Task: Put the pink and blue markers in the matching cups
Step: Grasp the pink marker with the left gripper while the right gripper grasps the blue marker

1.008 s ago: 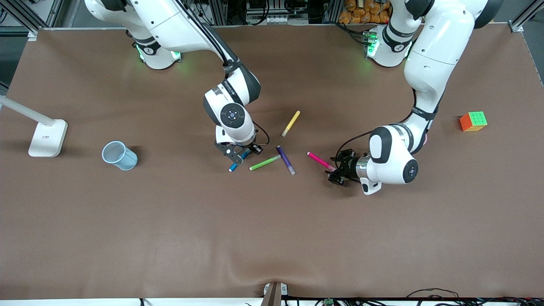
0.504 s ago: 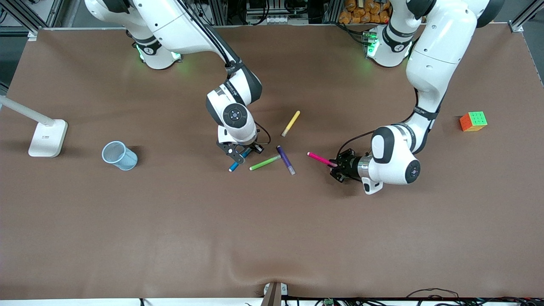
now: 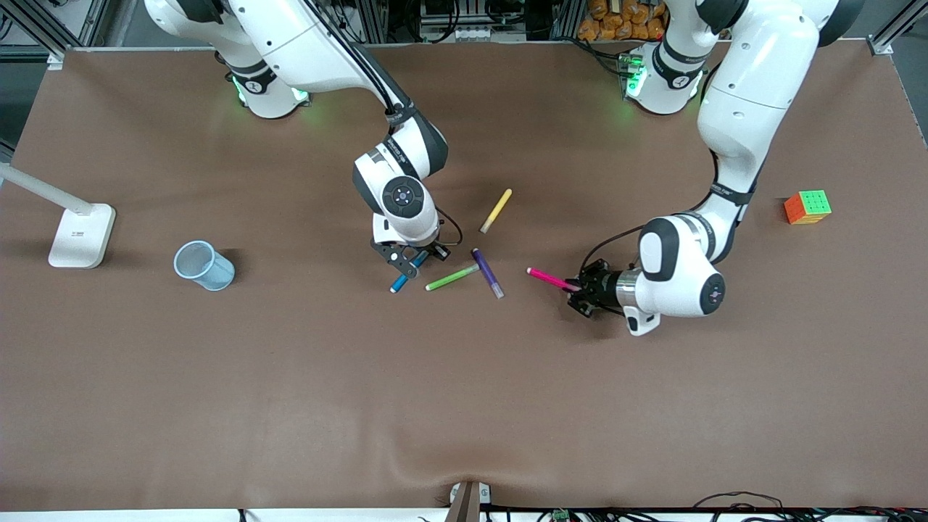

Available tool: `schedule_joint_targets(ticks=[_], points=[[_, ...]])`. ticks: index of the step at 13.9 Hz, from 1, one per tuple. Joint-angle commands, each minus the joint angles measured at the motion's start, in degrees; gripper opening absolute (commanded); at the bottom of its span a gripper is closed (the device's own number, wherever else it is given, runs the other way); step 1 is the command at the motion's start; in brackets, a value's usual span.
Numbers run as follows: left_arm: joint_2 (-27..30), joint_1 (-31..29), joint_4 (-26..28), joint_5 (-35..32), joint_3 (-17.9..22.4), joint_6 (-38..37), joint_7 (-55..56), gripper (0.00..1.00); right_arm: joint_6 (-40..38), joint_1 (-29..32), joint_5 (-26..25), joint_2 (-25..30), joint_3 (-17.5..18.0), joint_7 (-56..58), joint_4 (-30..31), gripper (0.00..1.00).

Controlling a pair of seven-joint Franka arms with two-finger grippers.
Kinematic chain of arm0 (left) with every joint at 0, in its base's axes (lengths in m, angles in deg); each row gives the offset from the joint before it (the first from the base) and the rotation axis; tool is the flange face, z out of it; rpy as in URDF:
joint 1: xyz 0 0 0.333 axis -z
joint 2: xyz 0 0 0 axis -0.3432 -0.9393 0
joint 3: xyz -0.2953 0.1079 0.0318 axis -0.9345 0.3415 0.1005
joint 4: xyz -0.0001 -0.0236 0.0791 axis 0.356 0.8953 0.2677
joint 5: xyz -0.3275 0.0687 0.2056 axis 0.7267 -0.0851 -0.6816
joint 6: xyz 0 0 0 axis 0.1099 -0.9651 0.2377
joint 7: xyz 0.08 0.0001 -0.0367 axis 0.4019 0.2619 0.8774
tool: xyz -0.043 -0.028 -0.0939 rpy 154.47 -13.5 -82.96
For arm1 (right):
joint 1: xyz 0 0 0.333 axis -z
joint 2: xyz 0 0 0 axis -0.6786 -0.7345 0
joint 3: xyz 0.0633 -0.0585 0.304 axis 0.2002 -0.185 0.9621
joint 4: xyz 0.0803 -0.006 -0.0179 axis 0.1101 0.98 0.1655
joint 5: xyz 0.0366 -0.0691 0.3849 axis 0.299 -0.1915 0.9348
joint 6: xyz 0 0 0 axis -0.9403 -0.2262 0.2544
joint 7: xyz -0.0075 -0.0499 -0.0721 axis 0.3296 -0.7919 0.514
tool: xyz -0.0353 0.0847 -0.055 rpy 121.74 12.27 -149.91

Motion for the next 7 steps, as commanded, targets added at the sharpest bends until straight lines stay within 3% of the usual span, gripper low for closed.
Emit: schedule_joint_targets(ticks=[1, 4, 7], points=[[3.6, -0.6, -0.7, -0.2, 0.5, -3.9, 0.0, 0.0, 0.4, -1.1, -0.4, -0.1, -0.9, -0.6, 0.0, 0.0], [6.1, -3.1, -4.1, -2.2, 1.0, -10.4, -0.2, 0.0, -1.2, -0.4, -0.4, 1.2, -0.9, -0.5, -0.1, 0.0], [8.1, -5.5, -9.2, -7.6, 1.1, -20.0, 0.1, 0.0, -9.1, 0.8, -0.4, 3.7, -1.9, -0.3, -1.9, 0.0]])
